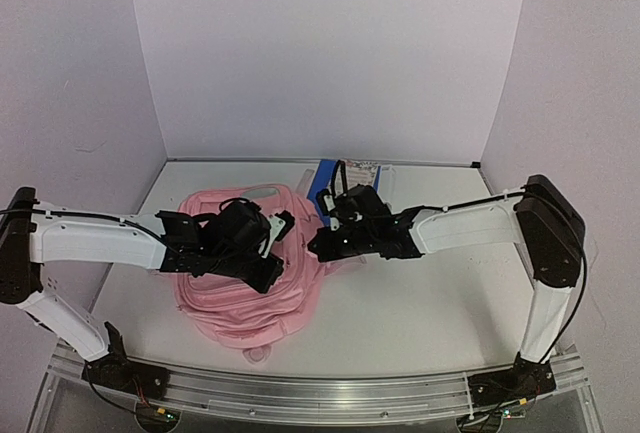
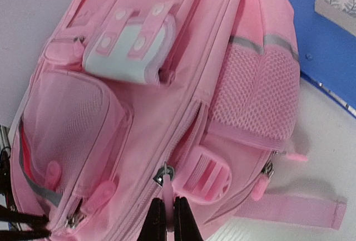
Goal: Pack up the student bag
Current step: Zip the student bag at the center of the board.
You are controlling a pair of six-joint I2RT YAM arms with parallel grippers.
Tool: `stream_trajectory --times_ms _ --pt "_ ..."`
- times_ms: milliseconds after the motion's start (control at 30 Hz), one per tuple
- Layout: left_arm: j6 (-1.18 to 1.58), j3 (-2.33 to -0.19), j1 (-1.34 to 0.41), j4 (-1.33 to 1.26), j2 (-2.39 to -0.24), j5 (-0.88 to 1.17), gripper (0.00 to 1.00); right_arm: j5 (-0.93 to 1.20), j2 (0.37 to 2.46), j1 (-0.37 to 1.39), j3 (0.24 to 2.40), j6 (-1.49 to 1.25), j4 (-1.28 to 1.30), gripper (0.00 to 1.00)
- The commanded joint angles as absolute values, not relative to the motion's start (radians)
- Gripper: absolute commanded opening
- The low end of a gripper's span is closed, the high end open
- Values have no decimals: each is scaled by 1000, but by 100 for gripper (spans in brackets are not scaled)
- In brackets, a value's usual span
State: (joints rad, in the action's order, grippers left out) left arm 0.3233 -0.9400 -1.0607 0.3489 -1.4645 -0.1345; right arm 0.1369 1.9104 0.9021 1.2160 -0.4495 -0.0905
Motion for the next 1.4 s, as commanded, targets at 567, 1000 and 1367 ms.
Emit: stream_trajectory --times_ms 567,1000,1367 --pt "481 -988 -1079 586 -1367 -190 0 -34 2016 820 1438 -399 -170 1" --pt "507 -1045 -891 667 -1262 -93 0 203 1795 803 1212 -425 -149 50" --pt "494 -1062 -871 675 -1245 -82 0 425 1822 820 1056 -394 -256 43"
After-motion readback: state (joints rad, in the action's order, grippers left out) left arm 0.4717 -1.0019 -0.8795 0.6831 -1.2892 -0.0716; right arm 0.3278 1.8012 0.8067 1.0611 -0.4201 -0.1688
